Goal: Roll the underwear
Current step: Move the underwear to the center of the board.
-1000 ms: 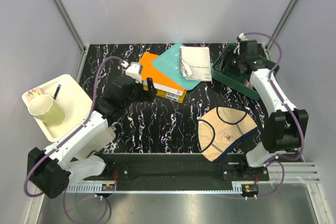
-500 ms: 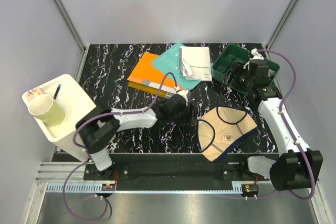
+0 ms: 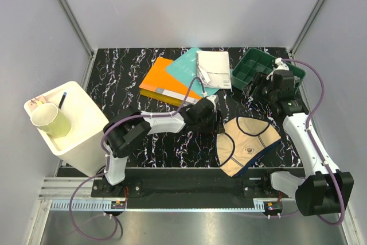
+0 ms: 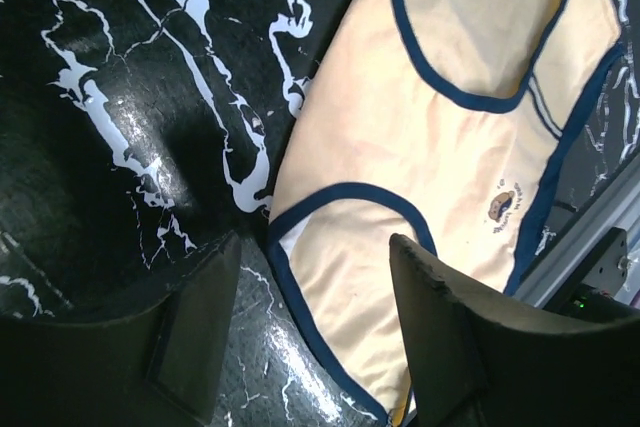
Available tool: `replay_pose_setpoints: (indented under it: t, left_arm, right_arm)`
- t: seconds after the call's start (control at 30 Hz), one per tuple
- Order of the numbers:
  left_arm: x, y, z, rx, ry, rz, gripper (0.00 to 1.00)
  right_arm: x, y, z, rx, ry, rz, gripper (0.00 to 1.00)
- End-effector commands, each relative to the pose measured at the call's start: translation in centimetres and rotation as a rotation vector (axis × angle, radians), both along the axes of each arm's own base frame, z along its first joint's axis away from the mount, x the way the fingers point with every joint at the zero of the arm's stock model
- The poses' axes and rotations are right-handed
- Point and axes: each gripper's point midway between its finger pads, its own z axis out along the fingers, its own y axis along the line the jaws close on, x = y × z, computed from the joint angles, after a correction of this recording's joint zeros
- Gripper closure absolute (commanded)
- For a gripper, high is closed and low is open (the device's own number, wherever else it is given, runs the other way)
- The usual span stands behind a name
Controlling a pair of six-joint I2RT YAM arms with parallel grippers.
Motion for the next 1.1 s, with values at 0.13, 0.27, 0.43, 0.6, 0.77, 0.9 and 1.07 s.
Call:
replay_pose_setpoints:
  t: [0.13,0.27,0.43,0.6,0.77,0.9,1.07]
  left_arm:
    - [-0.7,-0.8,-0.9,0.000,0.062,-0.017,0.47]
    - [-1.0,-1.2,-1.5,-0.004,0.090,-0.037,0.66]
    - [-0.5,-0.9,-2.2,0.004,0.083,-0.018,0.88]
    - [1.4,0.8,-1.5,0.001,0.050,0.036,1.00]
    - [4.3,5.0,-1.6,0.011,0.025,0.129,1.00]
    - [5.9,7.3,-1.4,-0.009,0.012,0.162,1.00]
    - [7.3,9.3,-1.2,0.022,-0.016,0.195,1.00]
  right_arm:
    - [0.0,0.0,2.0,0.011,-0.076,0.001,0.31]
    - [-0.2,-0.1,1.9,0.005,-0.074,-0.001,0.30]
    - [-0.5,0.0,1.5,0.001,-0.065,0.011,0.30]
    - [-1.3,0.6,0.0,0.006,-0.021,0.058,0.30]
    - [-1.9,2.2,-1.4,0.057,0.026,0.131,0.32]
    - [-2.3,3.2,-2.9,0.096,0.049,0.159,0.33]
    - [-3.1,5.0,-4.6,0.118,0.091,0.239,0.33]
